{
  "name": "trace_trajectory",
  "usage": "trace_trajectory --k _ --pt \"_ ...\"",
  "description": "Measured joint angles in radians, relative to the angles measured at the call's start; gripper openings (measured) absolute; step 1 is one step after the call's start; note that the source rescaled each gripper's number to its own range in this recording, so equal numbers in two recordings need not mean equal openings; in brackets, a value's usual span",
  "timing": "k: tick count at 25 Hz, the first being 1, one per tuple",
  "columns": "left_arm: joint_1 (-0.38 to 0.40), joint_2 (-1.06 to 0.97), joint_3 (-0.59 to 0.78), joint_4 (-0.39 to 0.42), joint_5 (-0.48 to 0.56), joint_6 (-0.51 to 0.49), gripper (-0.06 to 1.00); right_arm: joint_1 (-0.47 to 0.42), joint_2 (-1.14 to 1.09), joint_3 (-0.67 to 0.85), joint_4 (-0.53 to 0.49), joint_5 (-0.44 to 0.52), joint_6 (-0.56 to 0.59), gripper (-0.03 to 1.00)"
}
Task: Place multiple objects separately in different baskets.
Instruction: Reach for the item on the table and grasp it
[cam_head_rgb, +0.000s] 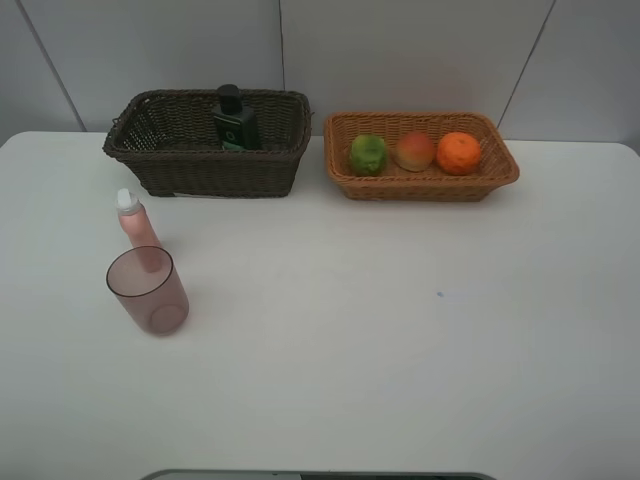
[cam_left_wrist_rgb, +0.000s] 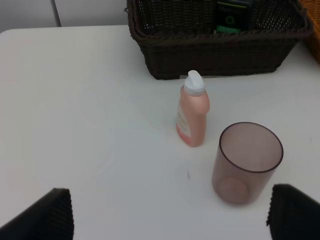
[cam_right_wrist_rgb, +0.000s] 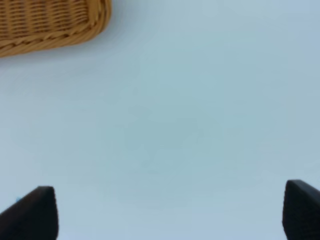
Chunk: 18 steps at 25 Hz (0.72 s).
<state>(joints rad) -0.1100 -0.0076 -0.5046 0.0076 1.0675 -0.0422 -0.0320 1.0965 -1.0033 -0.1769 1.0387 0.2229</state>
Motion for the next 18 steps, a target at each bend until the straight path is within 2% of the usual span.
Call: trace_trajectory --k 5,10,18 --pt "0.000 0.000 0.000 0.000 0.000 0.000 0.99 -0.001 -0.290 0.127 -0.001 -0.004 -0.003 0.90" --pt "0.000 0.000 0.000 0.000 0.000 0.000 0.99 -0.001 -0.541 0.187 0.001 0.006 -0.003 0.90" --pt "0.000 0.000 0.000 0.000 0.000 0.000 0.99 -0.001 -0.802 0.283 0.003 0.057 -0.004 0.90"
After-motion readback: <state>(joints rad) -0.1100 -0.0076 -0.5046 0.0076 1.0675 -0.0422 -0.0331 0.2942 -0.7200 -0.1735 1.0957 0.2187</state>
